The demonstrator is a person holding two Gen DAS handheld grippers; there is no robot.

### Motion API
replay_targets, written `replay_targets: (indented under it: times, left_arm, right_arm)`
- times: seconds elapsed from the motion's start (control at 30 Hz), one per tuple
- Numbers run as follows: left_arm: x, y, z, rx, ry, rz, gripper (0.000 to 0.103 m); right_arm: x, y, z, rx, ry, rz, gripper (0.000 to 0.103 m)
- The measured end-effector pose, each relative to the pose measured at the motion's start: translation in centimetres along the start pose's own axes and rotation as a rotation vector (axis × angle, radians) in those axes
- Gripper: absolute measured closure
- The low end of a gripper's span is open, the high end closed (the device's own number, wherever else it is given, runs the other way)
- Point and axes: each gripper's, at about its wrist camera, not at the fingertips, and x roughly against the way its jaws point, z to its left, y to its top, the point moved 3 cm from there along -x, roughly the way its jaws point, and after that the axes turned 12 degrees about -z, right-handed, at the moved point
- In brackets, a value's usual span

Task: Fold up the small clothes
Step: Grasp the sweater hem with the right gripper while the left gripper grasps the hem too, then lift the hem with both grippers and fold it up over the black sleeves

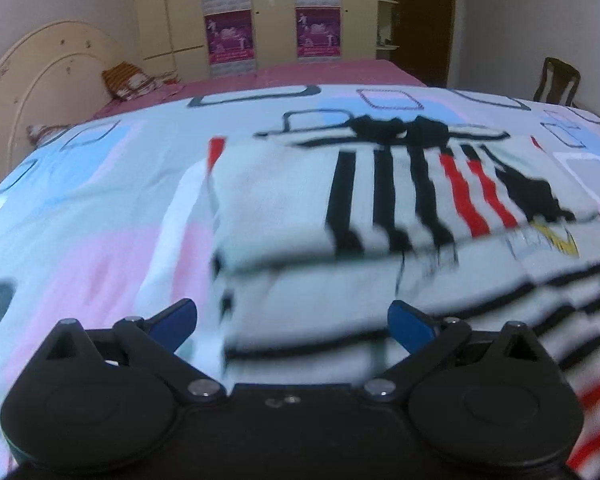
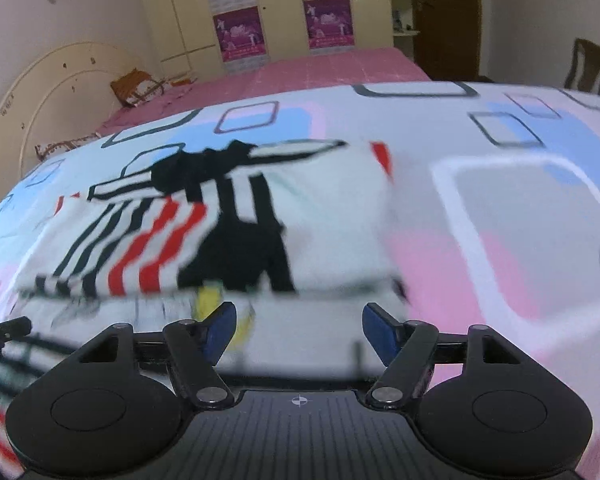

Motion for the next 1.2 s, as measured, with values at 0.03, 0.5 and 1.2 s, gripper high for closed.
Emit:
replay_targets:
  times: [0.03, 0.5, 1.2]
  left_arm:
    - [0.9, -0.6, 0.3, 0.004, 0.006, 0.007, 0.004]
    - [11.7, -8.3, 1.5, 0.232, -0.089, 0.059, 0.031]
    - [11.2, -12.1, 2.9, 0.806, -0.489, 0.130, 0.054]
  right_arm:
    - [1.2, -0.7, -0.7, -0.017, 0.006, 0.002, 0.034]
    - [12.4, -9.9, -5.1, -0.259, 0.121, 0.079, 0.051]
    - [14.2, -13.9, -5.7, -0.603, 0.368, 0.136, 0.068]
